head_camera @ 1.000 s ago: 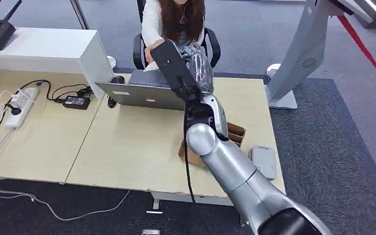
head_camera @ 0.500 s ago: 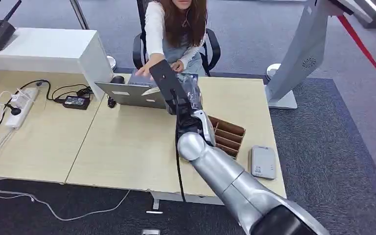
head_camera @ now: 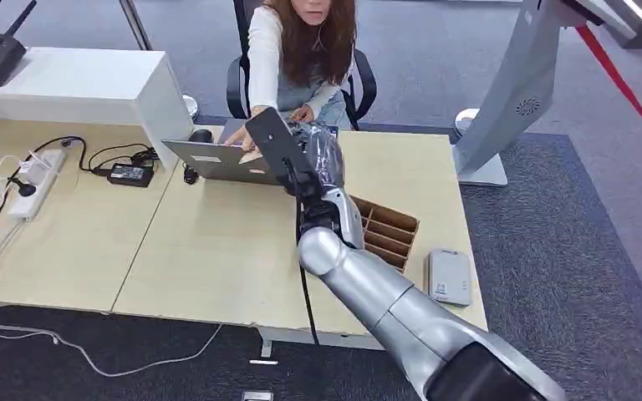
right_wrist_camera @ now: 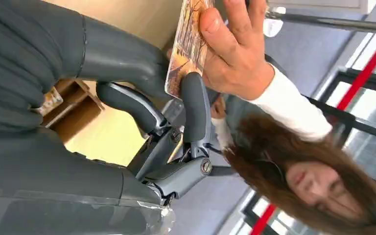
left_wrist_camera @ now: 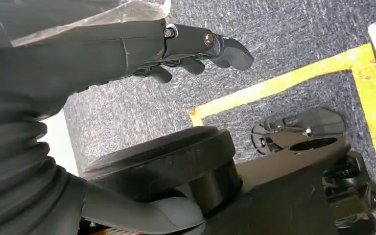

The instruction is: Pass the card to the sensor for recognition and then transmit it.

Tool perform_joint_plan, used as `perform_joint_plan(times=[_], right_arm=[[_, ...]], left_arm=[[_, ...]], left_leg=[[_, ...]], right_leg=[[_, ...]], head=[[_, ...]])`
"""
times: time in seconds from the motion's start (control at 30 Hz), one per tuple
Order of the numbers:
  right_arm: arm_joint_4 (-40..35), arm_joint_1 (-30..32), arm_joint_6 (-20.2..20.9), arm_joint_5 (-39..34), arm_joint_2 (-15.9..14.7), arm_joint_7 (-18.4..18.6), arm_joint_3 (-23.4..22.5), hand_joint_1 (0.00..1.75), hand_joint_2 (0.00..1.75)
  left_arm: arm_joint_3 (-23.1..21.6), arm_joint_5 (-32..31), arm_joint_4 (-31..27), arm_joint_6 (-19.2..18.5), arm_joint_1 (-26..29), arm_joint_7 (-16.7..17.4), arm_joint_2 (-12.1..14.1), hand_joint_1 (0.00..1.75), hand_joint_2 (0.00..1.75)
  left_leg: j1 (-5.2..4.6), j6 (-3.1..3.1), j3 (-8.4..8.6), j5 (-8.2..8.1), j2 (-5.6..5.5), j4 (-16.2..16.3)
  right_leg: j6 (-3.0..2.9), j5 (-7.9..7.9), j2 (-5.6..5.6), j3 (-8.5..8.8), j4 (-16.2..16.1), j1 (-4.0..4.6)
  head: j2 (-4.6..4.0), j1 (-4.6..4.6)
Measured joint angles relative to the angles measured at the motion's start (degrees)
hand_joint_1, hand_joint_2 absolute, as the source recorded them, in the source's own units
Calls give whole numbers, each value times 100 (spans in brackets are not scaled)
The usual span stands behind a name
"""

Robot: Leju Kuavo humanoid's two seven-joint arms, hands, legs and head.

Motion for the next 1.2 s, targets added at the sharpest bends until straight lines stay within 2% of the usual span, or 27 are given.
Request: perform_joint_plan(times=[0.07, 0.1, 0.27, 0.43, 0.57, 0.7, 0.8, 0.9, 1.03, 1.2], right_arm=[[0, 3, -15, 61, 0, -31, 0, 0, 175], [0, 4, -15, 96, 0, -46, 0, 0, 0], [0, 32, 33, 225, 0, -127, -28, 0, 0], [-2, 60, 96, 234, -2, -415, -98, 0, 0], [-35, 88, 284, 166, -2, -724, -265, 0, 0], [-271, 209, 627, 177, -15, -1217, -566, 0, 0], [-643, 347, 835, 219, -85, -1279, -789, 0, 0], [-1257, 612, 1062, 339, -296, -1089, -983, 0, 0], [-2733, 1487, 1167, 684, -998, -625, -1274, 0, 0], [-4285, 2527, 1244, 787, -1685, -553, -1803, 0, 0]], left_arm=[[0, 18, 0, -4, 0, -2, 0, 0, 175], [0, 26, 0, -7, 1, -4, 0, 0, 175], [0, 31, 2, -33, 1, -9, 0, 0, 175], [0, 31, 13, -57, 0, -9, 0, 0, 175], [0, 33, 22, -57, 0, -20, 0, 0, 175], [0, 118, 33, -48, 11, -81, 4, 0, 175], [0, 190, 35, -37, 21, -105, 15, 0, 175], [2, 280, 35, -2, 37, -136, 26, 0, 175], [17, 406, 37, 70, 67, -133, 42, 0, 175], [33, 492, 37, 159, 63, -31, 59, 0, 175]], left_leg=[[0, 0, 0, 0, 0, 0], [0, 0, 0, 0, 0, 0], [0, 0, 0, 0, 0, 0], [0, -1, 0, 1, 0, 0], [0, -1, 1, 1, 0, 0], [0, -1, 2, 1, 1, 0], [0, -1, 3, 1, 2, 1], [0, -1, 5, 0, 3, 1], [-1, 2, 9, -3, -4, 4], [-3, 7, 14, -9, 6, 7]], right_leg=[[0, 0, 0, 0, 0, 0], [0, 0, 0, 0, 0, 0], [0, 0, 0, 0, 0, 0], [0, 0, 0, 0, 0, 0], [0, 0, 0, 0, 0, 0], [0, 0, 0, -1, 0, 0], [0, 0, 0, -3, 0, 0], [0, 0, 0, -4, -3, 0], [1, 0, -6, 10, -9, -1], [2, 0, 4, 9, -14, -3]], head=[[0, 0], [0, 0], [0, 0], [0, 0], [0, 0], [0, 0], [0, 0], [0, 0], [0, 0], [0, 0]])
